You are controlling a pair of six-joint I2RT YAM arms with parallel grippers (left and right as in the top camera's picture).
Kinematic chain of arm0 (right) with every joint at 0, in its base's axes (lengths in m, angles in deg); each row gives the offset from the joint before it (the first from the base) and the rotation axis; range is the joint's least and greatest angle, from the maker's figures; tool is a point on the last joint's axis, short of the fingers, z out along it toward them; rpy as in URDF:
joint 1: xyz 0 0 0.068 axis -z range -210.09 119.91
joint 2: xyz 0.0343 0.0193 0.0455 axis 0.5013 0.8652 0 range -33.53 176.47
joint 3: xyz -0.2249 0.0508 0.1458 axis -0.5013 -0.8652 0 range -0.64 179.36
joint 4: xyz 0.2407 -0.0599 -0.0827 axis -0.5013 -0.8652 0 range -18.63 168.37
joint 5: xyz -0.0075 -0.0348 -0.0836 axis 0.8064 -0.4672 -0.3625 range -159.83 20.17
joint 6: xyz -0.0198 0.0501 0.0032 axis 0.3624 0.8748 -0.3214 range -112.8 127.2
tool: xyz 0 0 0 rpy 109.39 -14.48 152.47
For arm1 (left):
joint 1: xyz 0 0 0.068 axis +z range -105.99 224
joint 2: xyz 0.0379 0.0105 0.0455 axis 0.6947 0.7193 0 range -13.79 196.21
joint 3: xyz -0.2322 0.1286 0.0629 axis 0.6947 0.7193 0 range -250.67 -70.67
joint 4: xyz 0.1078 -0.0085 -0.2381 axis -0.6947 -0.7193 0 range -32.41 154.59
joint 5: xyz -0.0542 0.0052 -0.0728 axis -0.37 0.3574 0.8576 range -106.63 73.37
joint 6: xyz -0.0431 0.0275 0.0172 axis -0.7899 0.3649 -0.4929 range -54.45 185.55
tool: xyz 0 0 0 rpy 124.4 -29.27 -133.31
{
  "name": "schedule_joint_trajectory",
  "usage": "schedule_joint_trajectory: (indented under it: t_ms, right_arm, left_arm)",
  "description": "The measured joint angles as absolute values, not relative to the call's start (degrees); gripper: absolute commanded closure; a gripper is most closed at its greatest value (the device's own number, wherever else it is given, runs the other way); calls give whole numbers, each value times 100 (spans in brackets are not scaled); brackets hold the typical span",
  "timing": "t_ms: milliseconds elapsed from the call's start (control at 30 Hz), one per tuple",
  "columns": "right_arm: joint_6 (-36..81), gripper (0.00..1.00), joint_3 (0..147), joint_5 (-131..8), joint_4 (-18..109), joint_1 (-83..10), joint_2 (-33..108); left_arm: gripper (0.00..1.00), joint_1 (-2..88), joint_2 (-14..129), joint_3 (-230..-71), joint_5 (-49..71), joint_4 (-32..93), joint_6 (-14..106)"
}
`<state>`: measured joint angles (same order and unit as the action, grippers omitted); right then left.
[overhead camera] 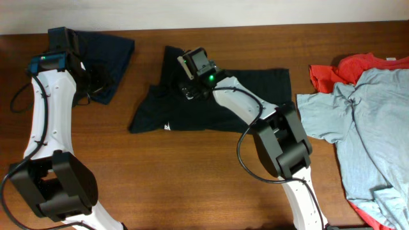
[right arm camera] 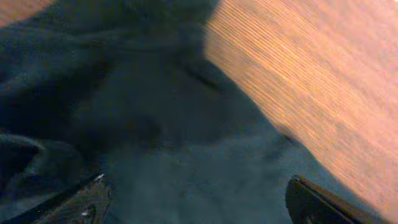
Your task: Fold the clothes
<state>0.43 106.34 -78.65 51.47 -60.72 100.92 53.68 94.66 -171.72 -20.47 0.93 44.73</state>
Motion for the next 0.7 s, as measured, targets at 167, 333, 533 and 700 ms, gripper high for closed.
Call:
schedule_joint_trajectory:
  t_ms: [167,333,533,700]
  right_arm:
    - [266,1,11193,-7865,4198,-5814,10088]
    - [334,1,11888,-7869,2996,-5445,10055]
    - [397,2,12824,-7900,1455,-5008,10009]
    - [592,4,13418,-7902,776,-4573,9895]
  left_arm:
    - [1,5368,9468,-17172,-2049,93,4473]
    - [1,5368,9468,-17172,-2047,93,4476]
    - [1,5368,9468,-17172,-2049,93,4473]
    - [1,5368,9468,-17172,-2049,93,4473]
